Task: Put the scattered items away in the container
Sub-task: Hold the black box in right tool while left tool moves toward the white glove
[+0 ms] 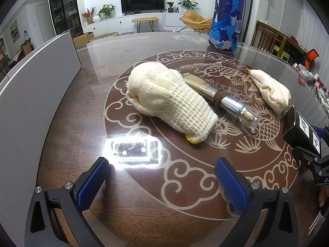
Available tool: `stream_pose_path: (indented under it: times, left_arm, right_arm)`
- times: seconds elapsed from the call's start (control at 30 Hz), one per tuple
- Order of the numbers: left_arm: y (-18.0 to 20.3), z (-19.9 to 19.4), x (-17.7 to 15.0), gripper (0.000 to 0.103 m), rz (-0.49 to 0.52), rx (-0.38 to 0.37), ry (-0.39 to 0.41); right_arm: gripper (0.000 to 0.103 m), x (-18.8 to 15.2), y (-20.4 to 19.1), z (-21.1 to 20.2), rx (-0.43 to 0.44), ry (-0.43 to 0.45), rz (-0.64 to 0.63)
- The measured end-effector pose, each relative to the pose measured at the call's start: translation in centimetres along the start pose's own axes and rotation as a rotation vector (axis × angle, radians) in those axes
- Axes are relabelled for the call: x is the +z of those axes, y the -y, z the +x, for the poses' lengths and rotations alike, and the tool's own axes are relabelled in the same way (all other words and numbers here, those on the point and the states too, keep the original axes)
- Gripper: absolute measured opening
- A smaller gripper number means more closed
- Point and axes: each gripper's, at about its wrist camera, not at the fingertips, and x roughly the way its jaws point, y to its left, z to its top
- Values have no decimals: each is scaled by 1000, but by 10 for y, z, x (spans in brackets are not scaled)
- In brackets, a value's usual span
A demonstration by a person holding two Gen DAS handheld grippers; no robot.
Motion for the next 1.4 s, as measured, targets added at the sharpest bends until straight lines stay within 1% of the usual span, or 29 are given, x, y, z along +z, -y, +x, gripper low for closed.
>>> stream_pose_path:
  times: [1.0,1.1,1.2,1.27,1.33,1.4]
  left_arm:
    - [0,0,0,103,-5,2,-3]
    - [0,3,6,103,-30,17,-35]
    - [4,11,18,103,-100,66,-55]
    - [10,17,26,103,-129,85,-71]
    - [19,20,31,103,-120,79,-82]
    - [29,21,32,103,-90,60,-77]
  right_arm:
    - [103,0,0,-1,1,0,0]
    - [103,0,0,-1,1,0,0]
    - [103,0,0,-1,1,0,-1]
    - [103,0,0,-1,2,0,-1]
    - [103,0,0,-2,2,0,-1]
    - [103,-1,0,-2,2,0,-1]
